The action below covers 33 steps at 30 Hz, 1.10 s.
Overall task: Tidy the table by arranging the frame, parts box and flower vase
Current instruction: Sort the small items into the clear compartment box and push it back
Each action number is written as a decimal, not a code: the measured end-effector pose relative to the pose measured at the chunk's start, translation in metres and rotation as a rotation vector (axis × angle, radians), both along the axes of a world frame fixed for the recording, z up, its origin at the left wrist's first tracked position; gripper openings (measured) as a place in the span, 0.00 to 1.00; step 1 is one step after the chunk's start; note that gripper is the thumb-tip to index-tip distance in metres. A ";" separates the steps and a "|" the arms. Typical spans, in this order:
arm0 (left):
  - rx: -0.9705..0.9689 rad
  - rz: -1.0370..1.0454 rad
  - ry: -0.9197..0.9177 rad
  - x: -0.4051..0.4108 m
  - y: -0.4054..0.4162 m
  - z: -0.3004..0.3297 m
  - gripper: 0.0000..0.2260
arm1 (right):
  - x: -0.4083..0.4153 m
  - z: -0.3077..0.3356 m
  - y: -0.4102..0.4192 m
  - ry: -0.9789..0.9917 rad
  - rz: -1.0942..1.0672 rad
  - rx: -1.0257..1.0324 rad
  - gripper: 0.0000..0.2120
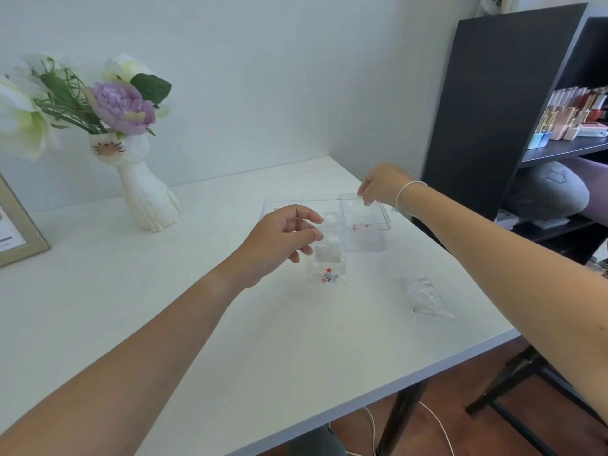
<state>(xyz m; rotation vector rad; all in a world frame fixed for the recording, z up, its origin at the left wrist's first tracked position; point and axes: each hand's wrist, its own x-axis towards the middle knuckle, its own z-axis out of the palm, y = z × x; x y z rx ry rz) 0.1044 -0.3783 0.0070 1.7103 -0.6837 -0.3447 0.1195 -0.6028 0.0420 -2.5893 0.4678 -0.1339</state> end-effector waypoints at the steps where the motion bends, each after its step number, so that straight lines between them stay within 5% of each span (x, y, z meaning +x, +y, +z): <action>1: -0.001 0.000 0.002 0.000 -0.001 0.000 0.07 | 0.001 -0.001 -0.002 -0.012 -0.002 0.021 0.12; 19: -0.060 0.063 -0.019 0.010 -0.016 0.011 0.07 | -0.026 -0.018 -0.032 -0.342 0.028 0.079 0.04; 26: -0.135 0.160 -0.028 0.024 -0.036 0.029 0.06 | -0.088 -0.023 -0.052 0.083 0.232 0.042 0.02; 29: -0.150 0.196 -0.038 0.030 -0.049 0.032 0.06 | -0.108 -0.036 -0.052 0.298 0.330 0.060 0.11; 33: -0.114 0.231 -0.092 0.037 -0.067 0.031 0.06 | -0.122 -0.044 -0.048 0.330 0.354 0.019 0.20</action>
